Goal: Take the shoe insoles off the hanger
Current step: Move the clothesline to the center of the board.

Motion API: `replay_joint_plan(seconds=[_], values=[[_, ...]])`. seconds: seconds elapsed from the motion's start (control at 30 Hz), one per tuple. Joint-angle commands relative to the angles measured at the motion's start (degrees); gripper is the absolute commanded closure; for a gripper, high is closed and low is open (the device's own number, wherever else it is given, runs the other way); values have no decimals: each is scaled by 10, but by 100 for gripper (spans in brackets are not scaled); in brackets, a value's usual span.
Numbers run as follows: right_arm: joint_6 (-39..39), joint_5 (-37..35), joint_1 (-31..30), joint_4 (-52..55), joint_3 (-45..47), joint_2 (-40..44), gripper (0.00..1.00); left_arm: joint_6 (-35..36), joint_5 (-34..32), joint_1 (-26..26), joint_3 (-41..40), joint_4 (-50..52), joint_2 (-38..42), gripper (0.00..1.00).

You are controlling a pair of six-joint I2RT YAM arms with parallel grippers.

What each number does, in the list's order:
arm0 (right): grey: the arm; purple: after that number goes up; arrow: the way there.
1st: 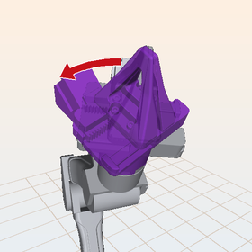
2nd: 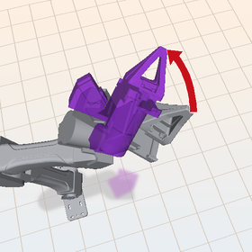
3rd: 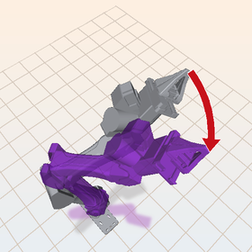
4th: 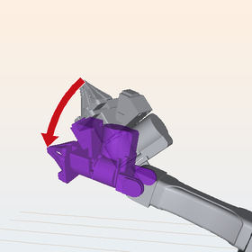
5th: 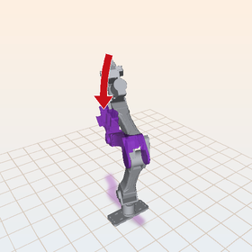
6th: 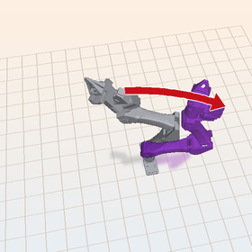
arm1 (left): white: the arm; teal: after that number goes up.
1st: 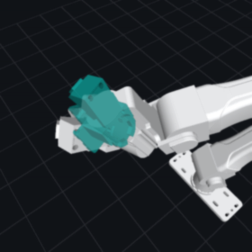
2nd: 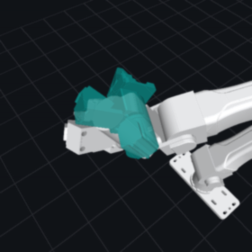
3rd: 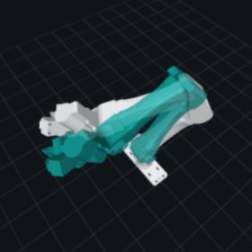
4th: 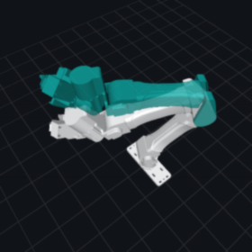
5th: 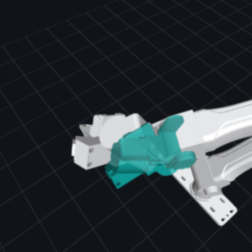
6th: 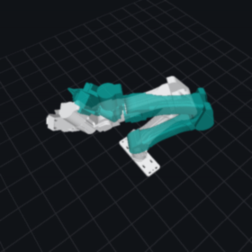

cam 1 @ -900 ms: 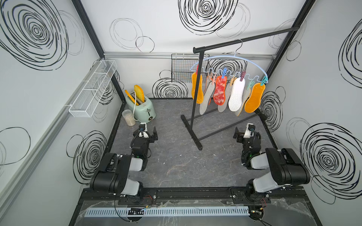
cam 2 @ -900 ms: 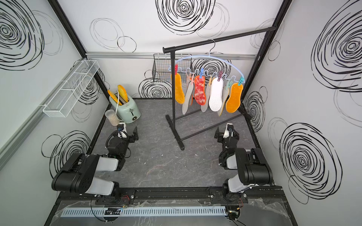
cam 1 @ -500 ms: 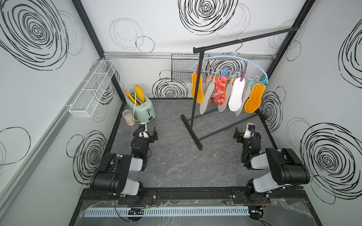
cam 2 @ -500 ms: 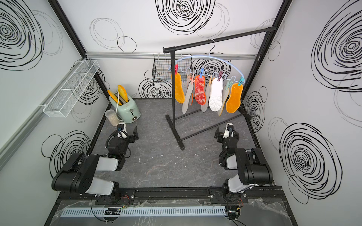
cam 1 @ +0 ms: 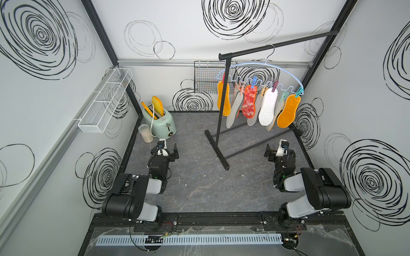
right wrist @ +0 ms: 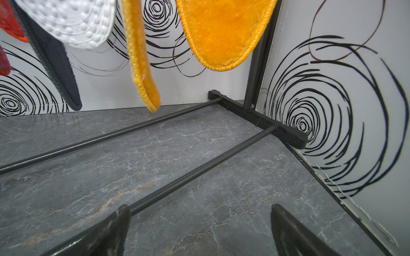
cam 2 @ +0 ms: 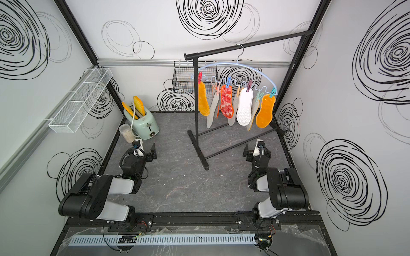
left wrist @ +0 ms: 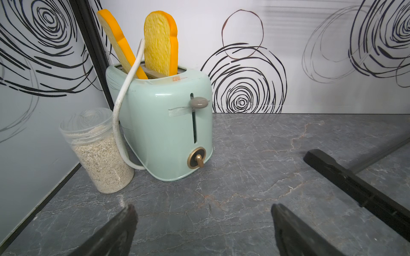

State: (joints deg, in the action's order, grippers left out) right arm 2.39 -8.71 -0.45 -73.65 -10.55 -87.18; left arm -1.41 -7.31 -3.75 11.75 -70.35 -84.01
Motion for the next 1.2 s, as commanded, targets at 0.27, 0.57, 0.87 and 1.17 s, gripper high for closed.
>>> replay_joint_plan(seconds=[0.27,0.57,0.87,1.17], values=[[4,6,2,1,-4,7,1,3,-80,-22,-4,-37,10,2],[-19,-15,-22,-48,36,43,1,-96,-203,-59,39,248,235,2],[187,-12,-39,359,-105,302,1,-303,-152,-43,44,409,393,2],[206,101,-44,498,-105,404,0,-194,-27,-190,214,554,394,1]])
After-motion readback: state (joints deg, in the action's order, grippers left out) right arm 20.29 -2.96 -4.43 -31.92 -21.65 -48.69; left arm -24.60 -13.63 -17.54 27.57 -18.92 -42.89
